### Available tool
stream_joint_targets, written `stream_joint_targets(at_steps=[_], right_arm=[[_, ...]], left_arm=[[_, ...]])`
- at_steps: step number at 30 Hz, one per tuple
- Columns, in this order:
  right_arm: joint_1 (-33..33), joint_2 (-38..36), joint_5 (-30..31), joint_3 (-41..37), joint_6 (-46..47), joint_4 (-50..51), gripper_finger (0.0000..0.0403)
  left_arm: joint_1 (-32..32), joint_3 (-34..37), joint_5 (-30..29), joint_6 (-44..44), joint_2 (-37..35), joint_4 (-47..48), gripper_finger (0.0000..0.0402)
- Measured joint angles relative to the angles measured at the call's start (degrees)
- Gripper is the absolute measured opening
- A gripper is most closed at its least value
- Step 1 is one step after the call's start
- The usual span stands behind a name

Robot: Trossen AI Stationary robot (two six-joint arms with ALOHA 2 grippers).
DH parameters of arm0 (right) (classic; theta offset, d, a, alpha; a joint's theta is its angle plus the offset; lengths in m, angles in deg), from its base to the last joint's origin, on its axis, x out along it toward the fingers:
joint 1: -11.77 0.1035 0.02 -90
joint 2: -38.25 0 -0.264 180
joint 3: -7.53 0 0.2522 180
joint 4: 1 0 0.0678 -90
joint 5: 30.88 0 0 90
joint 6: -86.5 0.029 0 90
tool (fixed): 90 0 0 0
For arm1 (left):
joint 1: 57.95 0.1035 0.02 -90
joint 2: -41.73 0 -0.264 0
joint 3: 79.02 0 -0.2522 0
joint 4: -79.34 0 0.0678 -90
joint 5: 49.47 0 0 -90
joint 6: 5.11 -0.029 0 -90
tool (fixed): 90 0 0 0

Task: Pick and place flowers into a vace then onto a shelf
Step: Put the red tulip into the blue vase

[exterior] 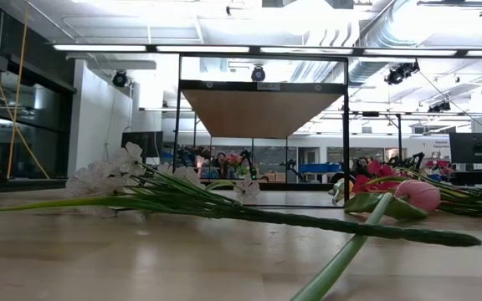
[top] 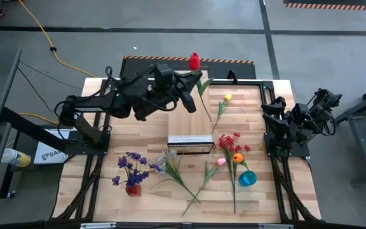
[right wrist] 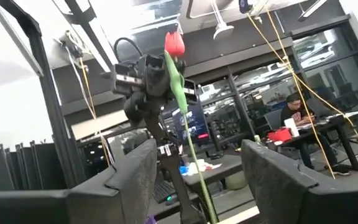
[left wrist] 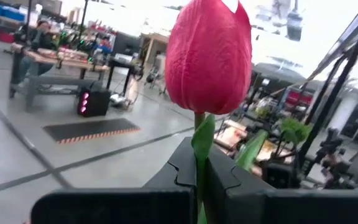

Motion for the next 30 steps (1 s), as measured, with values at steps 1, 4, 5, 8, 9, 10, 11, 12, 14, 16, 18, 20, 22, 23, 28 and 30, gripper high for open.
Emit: stream_joint_targets(at_steps=[1,4,5,8,9,10,11,12,14,16,18,20,22,23,28,30], right_arm=[[0.0,0.0,0.0,0.5,0.4,0.9,0.0225],[0.0,0.0,-0.7,3.4,1.6,7.9,0.0225],[0.0,0.2,-1.1,4.7,1.9,10.8,0.0226],[-0.1,1.3,-1.3,9.7,3.0,19.9,0.0228],[-0.2,2.0,-1.3,11.6,3.0,23.3,0.0229],[-0.6,2.8,-1.3,13.4,3.0,26.4,0.0230],[-1.1,3.7,-1.4,15.4,3.0,29.4,0.0230],[-1.7,4.7,-1.6,17.3,3.2,32.3,0.0230],[-3.2,7.0,-2.6,21.1,4.2,38.3,0.0230],[-5.2,9.7,-4.2,25.0,4.6,44.0,0.0230],[-7.5,12.6,-5.8,28.6,4.6,48.7,0.0230],[-10.1,15.6,-7.7,32.1,4.6,53.2,0.0230],[-13.2,18.7,-9.7,35.3,4.4,57.3,0.0230],[-14.7,20.2,-10.9,36.7,4.2,59.1,0.0230],[-23.0,26.7,-18.9,41.6,3.5,62.7,0.0230],[-25.8,28.6,-23.1,42.7,2.7,62.5,0.0230]], left_arm=[[0.0,0.0,0.5,0.0,0.0,-0.8,0.0035],[0.0,0.0,2.0,0.0,0.1,-2.3,0.0035],[0.0,0.0,2.8,0.0,0.1,-2.4,0.0035],[0.0,0.0,3.1,0.3,0.1,-2.4,0.0035],[0.0,0.0,3.1,0.4,0.1,-2.4,0.0035],[0.0,0.0,3.1,0.5,0.1,-2.4,0.0035],[0.0,0.0,3.1,0.6,0.1,-2.4,0.0035],[0.0,0.0,3.1,0.7,0.1,-2.4,0.0035],[0.0,0.0,3.1,0.9,0.1,-2.4,0.0035],[0.0,0.0,3.1,0.9,0.1,-2.2,0.0035],[0.0,0.0,3.1,0.9,0.1,-2.1,0.0035],[0.0,0.0,3.1,0.9,0.1,-2.1,0.0035],[0.0,0.0,3.2,0.9,0.1,-2.0,0.0035],[0.0,0.0,3.6,0.9,0.1,-1.9,0.0035],[0.0,0.0,5.6,1.1,0.1,-1.3,0.0035],[0.0,0.0,5.6,1.1,0.1,-0.1,0.0035]])
